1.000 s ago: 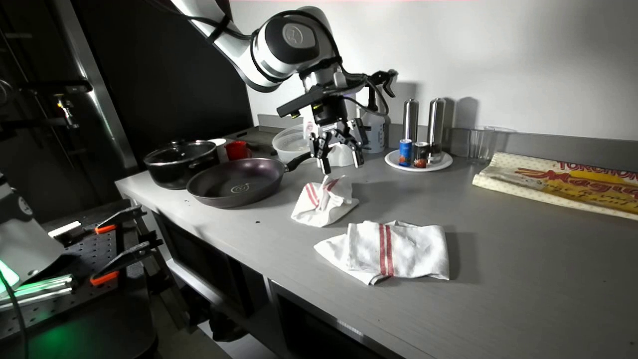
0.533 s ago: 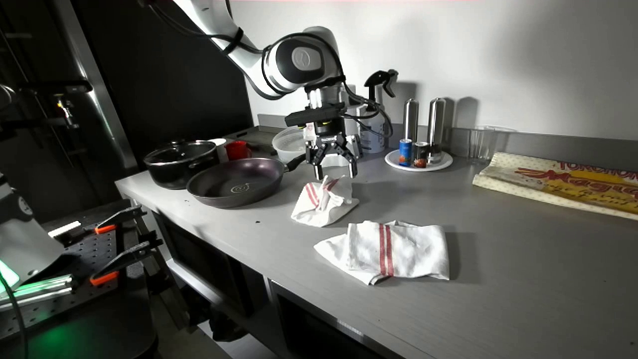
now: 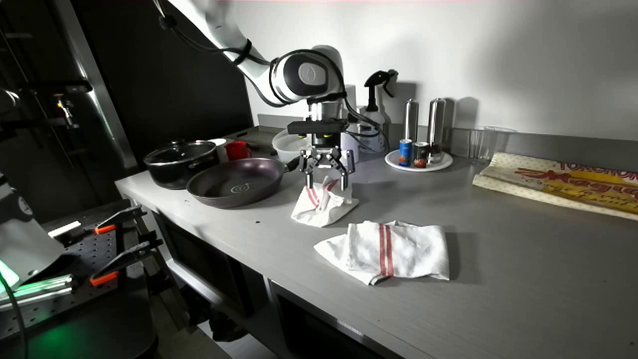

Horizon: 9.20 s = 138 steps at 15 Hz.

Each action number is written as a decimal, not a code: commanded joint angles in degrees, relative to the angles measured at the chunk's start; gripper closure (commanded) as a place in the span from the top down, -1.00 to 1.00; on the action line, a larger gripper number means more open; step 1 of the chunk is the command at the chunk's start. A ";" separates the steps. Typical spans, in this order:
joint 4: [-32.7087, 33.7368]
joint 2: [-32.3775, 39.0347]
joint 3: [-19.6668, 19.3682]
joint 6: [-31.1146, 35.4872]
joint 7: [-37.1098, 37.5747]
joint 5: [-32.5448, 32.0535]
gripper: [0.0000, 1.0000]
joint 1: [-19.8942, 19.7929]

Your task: Use the towel to wipe the pan

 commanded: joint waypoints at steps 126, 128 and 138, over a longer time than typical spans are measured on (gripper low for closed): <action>-41.58 -16.28 7.87 22.39 47.45 -47.94 -0.93 26.05; -41.71 -15.69 7.88 23.39 46.12 -48.08 -0.93 25.21; -43.59 -14.88 8.95 28.60 40.86 -49.77 -0.93 23.87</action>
